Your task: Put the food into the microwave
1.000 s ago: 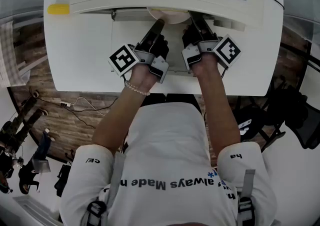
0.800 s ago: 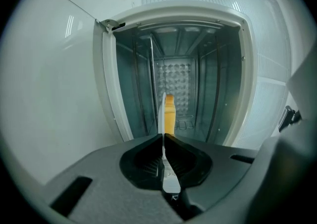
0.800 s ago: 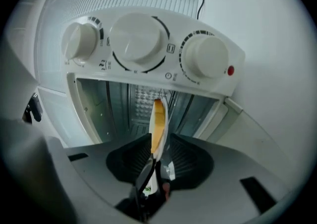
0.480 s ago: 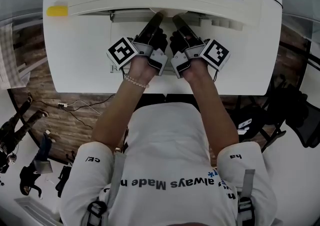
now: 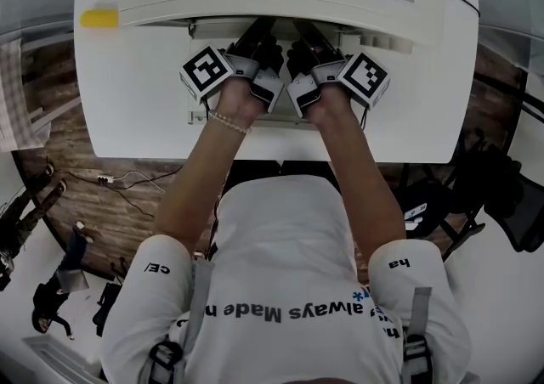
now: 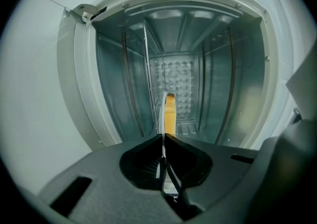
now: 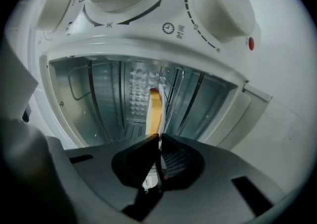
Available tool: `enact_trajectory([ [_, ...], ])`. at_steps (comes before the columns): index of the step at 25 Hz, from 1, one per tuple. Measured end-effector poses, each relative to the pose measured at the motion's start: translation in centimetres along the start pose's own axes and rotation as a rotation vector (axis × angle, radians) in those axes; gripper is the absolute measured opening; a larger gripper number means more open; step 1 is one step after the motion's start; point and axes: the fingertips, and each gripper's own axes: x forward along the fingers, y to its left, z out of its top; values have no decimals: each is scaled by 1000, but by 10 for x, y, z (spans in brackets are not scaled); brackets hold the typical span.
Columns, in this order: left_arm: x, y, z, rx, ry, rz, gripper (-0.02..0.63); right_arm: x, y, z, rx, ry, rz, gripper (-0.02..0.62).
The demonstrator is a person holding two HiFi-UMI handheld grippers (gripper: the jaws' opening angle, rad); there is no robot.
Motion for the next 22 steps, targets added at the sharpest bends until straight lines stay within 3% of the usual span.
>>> enact_trajectory([
  [10, -22, -6, 4, 38, -12, 36, 41, -15, 4, 1, -92, 27, -30, 28],
  [14, -38, -30, -7, 34, -3, -26, 41, -40, 16, 7, -196, 43, -38, 26],
  [18, -66, -46, -13, 202, 11, 30, 41, -65, 45, 12, -330, 52, -17, 26],
  [20, -77, -63, -16, 274, 9, 25, 40, -78, 61, 12, -406, 60, -4, 26],
  [22, -86, -83, -16, 395, 13, 10, 40, -90, 77, 11, -487, 69, 12, 26],
])
